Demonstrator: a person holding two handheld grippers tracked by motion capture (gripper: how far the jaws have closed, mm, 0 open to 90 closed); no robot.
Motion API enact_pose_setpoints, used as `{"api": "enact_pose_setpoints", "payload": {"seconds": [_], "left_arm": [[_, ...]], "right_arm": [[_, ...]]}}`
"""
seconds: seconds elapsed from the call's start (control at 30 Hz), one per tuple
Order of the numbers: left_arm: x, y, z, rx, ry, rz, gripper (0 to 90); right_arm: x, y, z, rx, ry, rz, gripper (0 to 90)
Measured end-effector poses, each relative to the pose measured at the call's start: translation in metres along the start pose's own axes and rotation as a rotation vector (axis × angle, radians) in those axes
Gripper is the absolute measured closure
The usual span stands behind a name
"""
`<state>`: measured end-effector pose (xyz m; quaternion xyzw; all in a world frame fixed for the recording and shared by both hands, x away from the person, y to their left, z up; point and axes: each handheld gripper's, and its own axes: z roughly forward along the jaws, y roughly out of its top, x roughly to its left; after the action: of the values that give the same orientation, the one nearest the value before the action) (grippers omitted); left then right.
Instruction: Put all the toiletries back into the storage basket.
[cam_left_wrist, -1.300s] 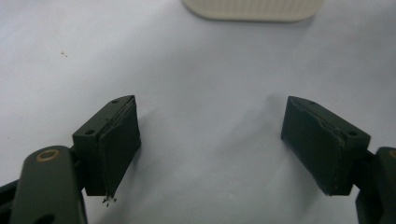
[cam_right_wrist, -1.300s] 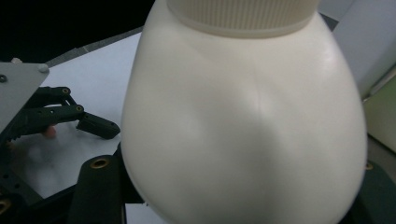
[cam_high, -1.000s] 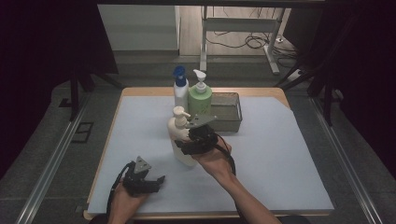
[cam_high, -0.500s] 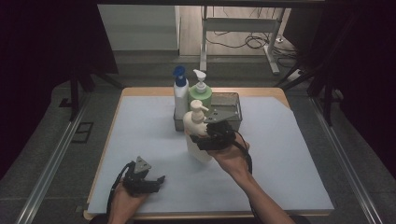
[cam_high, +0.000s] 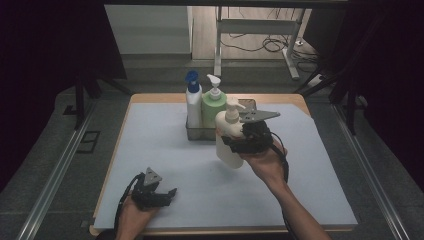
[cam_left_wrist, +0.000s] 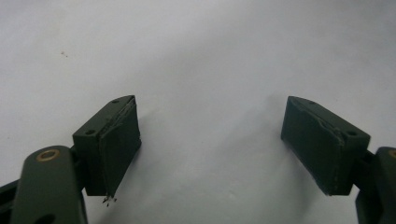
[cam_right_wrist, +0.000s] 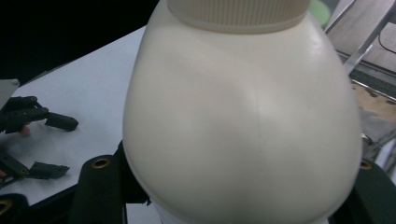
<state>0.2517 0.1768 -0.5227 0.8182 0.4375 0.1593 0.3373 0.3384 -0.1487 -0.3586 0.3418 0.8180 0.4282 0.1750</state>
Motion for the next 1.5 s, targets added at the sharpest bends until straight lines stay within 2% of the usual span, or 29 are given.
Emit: {"api": "enact_pose_setpoints", "payload": {"seconds": [0.33, 0.57, 0.8, 1.03, 1.5], "left_arm": [[0.000, 0.000, 0.000, 0.000, 0.000, 0.001, 19.3], [0.000, 0.000, 0.000, 0.000, 0.000, 0.001, 19.3], [0.000, 0.000, 0.000, 0.000, 0.000, 0.001, 19.3], [0.000, 0.000, 0.000, 0.000, 0.000, 0.001, 19.4], [0.000, 0.000, 0.000, 0.000, 0.001, -0.001, 19.4]], "right_arm": [[-0.030, 0.005, -0.021, -0.016, -0.058, 0.047, 37.1], [-0.047, 0.010, -0.029, -0.035, -0.095, 0.075, 37.1], [-0.059, 0.016, -0.023, -0.049, -0.119, 0.093, 37.2], [-0.064, 0.025, -0.019, -0.062, -0.140, 0.097, 37.3], [-0.083, 0.041, 0.004, -0.076, -0.168, 0.124, 37.3]]}}
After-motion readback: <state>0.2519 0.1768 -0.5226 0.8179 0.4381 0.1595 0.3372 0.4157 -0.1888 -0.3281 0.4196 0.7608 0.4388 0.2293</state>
